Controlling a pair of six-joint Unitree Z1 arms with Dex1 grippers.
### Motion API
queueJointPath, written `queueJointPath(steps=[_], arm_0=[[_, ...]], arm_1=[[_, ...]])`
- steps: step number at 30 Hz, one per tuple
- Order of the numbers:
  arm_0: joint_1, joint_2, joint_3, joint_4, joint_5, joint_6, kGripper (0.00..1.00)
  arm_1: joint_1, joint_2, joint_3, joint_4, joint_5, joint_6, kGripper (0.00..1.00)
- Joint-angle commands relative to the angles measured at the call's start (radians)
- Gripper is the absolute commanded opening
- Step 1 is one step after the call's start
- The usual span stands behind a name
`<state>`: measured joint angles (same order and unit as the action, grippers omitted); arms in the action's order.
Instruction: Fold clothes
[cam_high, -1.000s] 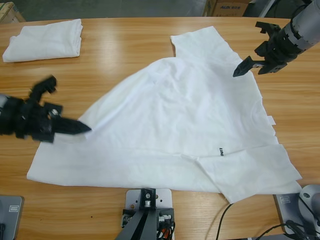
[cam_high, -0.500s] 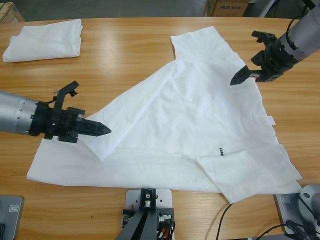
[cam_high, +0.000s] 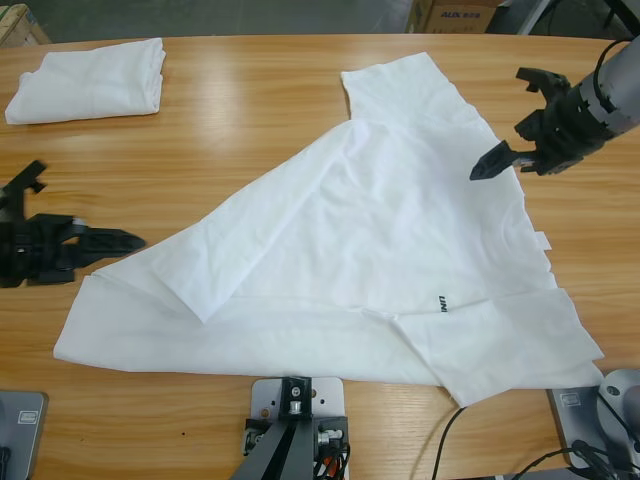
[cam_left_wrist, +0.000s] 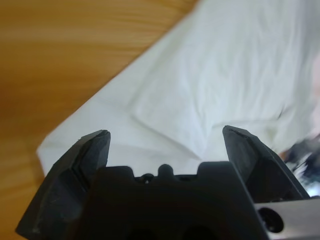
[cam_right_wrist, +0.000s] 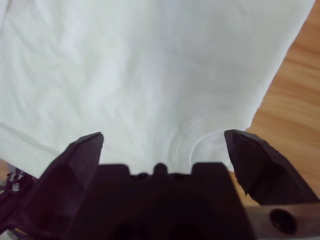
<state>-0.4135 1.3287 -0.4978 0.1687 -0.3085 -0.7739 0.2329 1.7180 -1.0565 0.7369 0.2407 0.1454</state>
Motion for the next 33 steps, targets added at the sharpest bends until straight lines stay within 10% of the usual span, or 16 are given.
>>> queueJointPath(steps=[1,7,33], arm_0=[[0.042,0.025,0.070,-0.103,-0.029,-0.311,0.885],[-0.013,0.145,0.081,-0.183,-0.041,-0.389,0.734],[-0.067,0.254,0.085,-0.293,0.001,-0.317,0.752]], arm_1=[[0.008,-0.036,0.068,-0.030,-0.004,0.016,0.982],[0.008,-0.037,0.089,-0.053,-0.004,0.019,0.982],[0.003,-0.026,0.105,-0.070,-0.006,0.019,0.982]])
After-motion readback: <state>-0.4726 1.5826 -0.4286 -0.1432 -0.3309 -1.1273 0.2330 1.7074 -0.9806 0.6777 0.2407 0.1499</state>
